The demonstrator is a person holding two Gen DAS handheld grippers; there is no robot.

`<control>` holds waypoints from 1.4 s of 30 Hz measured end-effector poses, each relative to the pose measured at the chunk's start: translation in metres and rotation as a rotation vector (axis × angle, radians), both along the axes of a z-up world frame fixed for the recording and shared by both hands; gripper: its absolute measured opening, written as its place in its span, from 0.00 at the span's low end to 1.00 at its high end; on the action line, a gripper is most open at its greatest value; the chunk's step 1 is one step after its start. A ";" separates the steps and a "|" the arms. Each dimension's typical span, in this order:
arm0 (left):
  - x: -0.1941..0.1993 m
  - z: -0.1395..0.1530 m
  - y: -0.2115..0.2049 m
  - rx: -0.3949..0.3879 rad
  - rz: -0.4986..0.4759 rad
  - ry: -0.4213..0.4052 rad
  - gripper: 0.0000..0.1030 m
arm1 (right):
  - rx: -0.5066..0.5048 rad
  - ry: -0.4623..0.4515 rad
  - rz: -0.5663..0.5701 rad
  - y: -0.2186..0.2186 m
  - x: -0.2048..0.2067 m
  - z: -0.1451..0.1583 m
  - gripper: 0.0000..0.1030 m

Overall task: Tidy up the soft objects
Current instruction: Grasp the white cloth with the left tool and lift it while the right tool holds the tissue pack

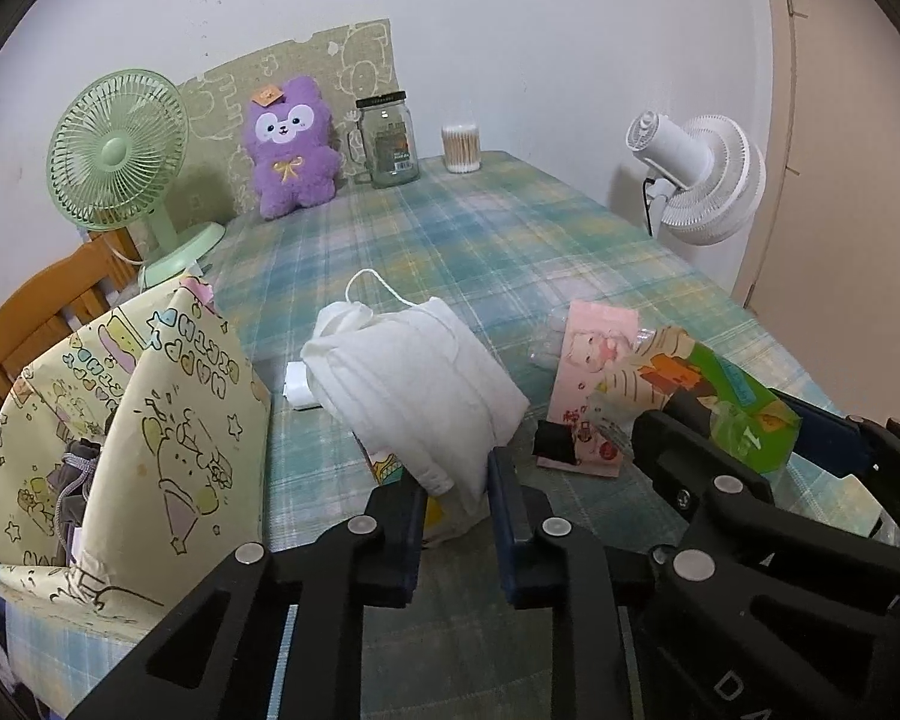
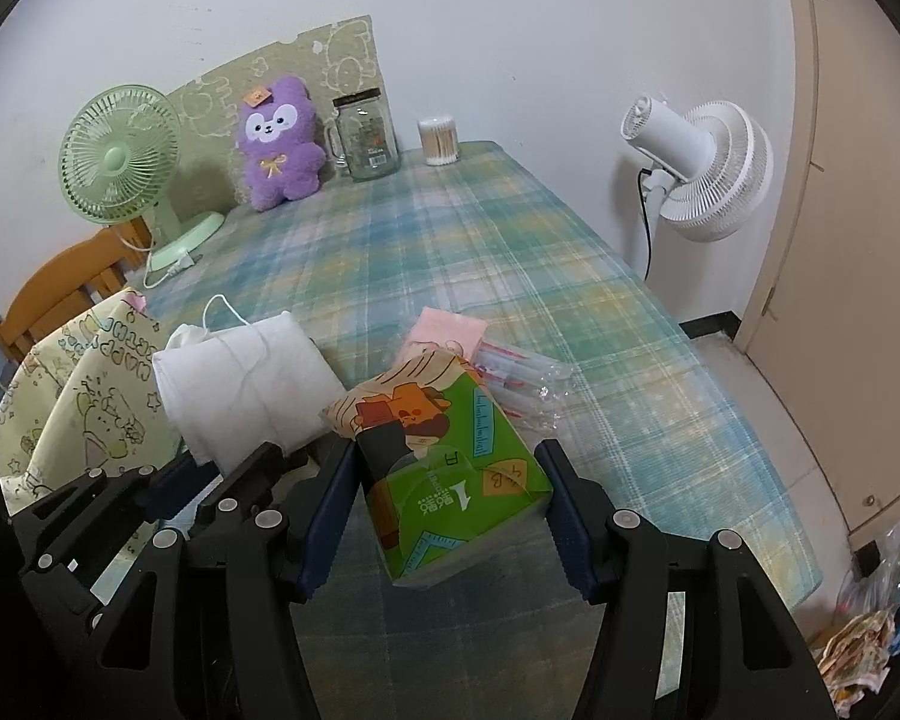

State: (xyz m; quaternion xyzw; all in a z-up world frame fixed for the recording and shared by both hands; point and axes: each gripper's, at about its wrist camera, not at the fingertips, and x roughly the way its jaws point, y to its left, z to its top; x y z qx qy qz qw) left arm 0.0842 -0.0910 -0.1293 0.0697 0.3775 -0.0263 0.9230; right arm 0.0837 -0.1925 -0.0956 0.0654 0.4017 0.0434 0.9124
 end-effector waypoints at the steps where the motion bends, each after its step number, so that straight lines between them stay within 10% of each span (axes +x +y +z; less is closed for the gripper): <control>1: 0.000 0.001 0.000 -0.002 -0.003 -0.002 0.15 | -0.002 -0.003 0.000 0.000 0.000 0.001 0.61; 42: -0.034 0.092 0.025 -0.057 -0.023 -0.148 0.06 | -0.017 -0.175 -0.001 0.028 -0.029 0.094 0.61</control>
